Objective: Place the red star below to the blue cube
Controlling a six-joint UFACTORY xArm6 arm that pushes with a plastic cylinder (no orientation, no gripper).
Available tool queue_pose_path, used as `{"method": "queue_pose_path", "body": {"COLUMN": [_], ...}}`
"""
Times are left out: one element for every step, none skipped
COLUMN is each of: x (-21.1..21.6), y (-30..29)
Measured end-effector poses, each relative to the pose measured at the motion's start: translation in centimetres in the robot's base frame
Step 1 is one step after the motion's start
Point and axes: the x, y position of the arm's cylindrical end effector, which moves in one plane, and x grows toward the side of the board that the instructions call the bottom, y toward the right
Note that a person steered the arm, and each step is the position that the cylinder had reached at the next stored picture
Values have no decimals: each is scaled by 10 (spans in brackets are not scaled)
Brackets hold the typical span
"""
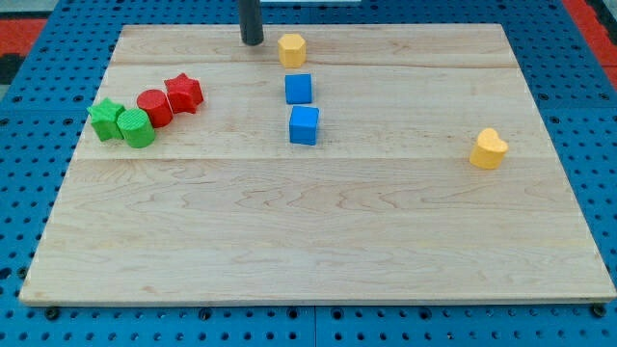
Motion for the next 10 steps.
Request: {"method": "queue_pose_path", "body": {"x": [19, 40, 69, 70, 70, 69, 53, 78, 125, 168], "y": [-37, -65, -69, -76, -75, -79, -111, -113, -30, 5]}}
